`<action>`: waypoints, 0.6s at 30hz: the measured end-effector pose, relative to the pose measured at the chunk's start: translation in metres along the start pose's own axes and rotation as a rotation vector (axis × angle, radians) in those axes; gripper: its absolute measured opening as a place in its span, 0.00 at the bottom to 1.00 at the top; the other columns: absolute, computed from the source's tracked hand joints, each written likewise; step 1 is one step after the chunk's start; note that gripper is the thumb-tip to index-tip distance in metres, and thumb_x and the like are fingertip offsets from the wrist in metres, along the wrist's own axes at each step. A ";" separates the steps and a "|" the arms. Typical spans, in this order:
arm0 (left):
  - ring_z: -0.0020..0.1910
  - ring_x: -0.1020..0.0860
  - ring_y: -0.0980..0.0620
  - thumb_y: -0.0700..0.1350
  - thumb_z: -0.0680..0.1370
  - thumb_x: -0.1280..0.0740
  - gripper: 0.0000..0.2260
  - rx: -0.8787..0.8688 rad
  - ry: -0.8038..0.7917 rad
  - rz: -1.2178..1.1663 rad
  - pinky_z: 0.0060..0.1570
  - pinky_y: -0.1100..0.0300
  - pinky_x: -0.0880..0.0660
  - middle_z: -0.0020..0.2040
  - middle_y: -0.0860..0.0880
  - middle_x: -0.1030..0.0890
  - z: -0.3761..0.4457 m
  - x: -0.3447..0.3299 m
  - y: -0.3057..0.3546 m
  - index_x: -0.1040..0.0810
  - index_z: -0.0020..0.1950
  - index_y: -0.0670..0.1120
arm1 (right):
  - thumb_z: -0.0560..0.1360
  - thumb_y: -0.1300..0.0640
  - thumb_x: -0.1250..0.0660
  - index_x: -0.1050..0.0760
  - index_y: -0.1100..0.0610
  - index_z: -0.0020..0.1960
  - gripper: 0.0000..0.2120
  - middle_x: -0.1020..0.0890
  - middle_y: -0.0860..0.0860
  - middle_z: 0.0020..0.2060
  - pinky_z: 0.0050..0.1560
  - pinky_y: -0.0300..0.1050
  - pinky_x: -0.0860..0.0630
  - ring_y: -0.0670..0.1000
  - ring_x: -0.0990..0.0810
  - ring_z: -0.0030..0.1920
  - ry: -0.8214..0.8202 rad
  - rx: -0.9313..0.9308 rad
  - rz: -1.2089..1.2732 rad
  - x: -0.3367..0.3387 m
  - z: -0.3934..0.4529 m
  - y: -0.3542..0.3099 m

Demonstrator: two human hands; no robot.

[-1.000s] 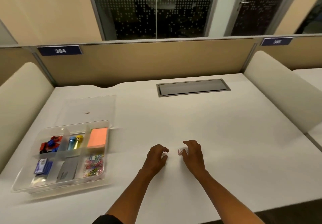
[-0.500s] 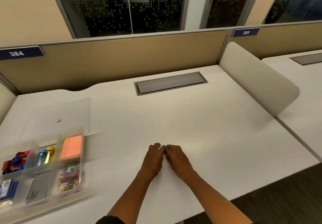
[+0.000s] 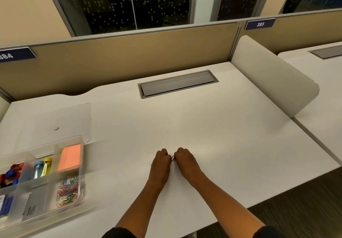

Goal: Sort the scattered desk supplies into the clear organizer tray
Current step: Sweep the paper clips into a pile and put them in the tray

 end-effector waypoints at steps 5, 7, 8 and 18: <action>0.42 0.33 0.51 0.37 0.75 0.45 0.07 -0.142 -0.024 0.238 0.39 0.60 0.37 0.44 0.46 0.27 0.005 -0.002 -0.002 0.28 0.43 0.40 | 0.71 0.69 0.44 0.34 0.56 0.40 0.09 0.28 0.55 0.39 0.37 0.46 0.38 0.53 0.31 0.40 -0.016 -0.031 0.011 0.006 0.006 0.000; 0.43 0.31 0.50 0.35 0.73 0.43 0.07 -0.231 -0.011 0.385 0.38 0.59 0.35 0.44 0.47 0.27 0.006 -0.003 -0.004 0.26 0.41 0.40 | 0.69 0.70 0.43 0.35 0.57 0.41 0.09 0.30 0.52 0.37 0.37 0.46 0.37 0.53 0.31 0.38 -0.017 -0.048 0.051 0.004 0.007 0.003; 0.42 0.31 0.50 0.34 0.72 0.42 0.06 -0.247 -0.007 0.424 0.36 0.57 0.33 0.43 0.47 0.26 0.008 -0.002 -0.005 0.26 0.39 0.40 | 0.68 0.70 0.42 0.34 0.57 0.41 0.09 0.29 0.52 0.37 0.36 0.46 0.37 0.53 0.31 0.38 -0.017 -0.058 0.074 0.003 0.008 0.005; 0.40 0.26 0.49 0.35 0.69 0.43 0.13 -0.267 0.040 0.186 0.37 0.63 0.35 0.41 0.47 0.23 0.018 0.006 -0.013 0.21 0.47 0.42 | 0.72 0.67 0.38 0.24 0.58 0.52 0.11 0.18 0.52 0.44 0.47 0.46 0.23 0.52 0.20 0.45 0.055 -0.146 0.336 0.014 0.013 0.032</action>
Point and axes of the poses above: each hand's wrist, its own z-axis towards the middle knuckle, its own x-axis out of the back of the hand, y = z × x, the point moved 5 cm from there along z, towards the middle knuckle
